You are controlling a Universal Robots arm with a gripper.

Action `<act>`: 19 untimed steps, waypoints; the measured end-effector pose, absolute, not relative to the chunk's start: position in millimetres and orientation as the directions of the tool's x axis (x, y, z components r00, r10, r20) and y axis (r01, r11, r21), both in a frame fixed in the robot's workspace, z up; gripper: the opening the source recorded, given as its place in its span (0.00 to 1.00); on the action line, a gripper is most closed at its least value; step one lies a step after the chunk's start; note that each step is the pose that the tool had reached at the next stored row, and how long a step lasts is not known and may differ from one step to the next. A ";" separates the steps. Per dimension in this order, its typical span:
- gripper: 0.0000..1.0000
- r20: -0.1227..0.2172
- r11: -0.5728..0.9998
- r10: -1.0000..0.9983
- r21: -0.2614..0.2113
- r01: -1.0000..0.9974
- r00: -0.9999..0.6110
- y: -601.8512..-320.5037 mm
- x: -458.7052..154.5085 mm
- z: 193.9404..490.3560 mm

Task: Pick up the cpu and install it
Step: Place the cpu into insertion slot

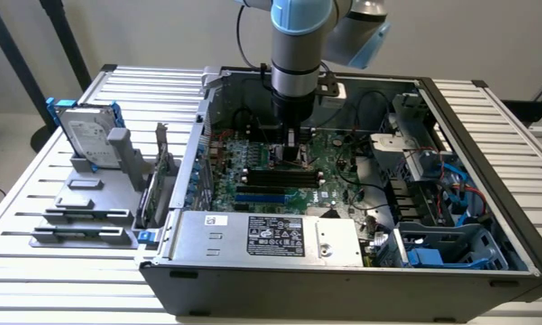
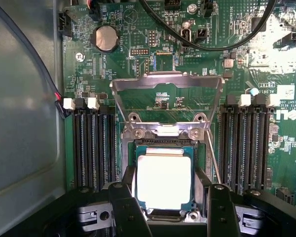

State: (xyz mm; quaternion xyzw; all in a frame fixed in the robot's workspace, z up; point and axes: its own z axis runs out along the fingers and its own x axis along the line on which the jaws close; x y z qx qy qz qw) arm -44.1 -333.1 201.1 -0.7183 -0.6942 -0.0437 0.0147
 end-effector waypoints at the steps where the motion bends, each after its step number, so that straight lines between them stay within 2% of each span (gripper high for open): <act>1: 0.55 0.083 -0.036 0.996 0.039 0.999 0.033 -333.1 -44.2 201.0; 19: 0.55 0.064 -0.035 0.997 0.041 0.999 0.033 -332.0 -44.3 199.5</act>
